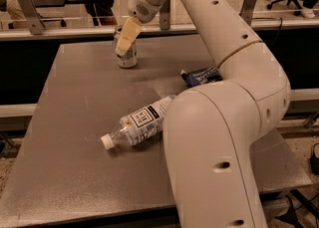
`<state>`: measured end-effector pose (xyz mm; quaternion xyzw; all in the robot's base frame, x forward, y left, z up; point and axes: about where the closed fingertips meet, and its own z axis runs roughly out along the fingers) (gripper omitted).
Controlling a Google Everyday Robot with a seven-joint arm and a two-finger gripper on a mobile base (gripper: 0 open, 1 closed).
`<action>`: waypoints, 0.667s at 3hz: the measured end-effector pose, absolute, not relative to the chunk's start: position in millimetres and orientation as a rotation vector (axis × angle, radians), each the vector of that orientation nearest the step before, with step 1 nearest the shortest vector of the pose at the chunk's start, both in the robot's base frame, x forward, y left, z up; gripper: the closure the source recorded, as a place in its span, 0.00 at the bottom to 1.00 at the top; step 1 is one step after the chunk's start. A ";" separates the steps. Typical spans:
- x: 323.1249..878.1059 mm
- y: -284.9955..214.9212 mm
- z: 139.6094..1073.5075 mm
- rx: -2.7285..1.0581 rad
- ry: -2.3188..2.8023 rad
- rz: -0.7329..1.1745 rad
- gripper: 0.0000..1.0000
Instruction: Move 7up can near blue chip bag
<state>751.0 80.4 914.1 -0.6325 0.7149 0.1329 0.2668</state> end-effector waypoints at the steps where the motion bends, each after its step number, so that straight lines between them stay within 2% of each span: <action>1: 749.4 83.6 910.5 -1.733 1.926 0.373 0.32; 2: 746.1 82.0 914.4 -1.741 1.916 0.384 0.56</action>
Offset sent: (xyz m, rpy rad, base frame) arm -0.0103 -0.0087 0.0140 0.0006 0.0196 0.0427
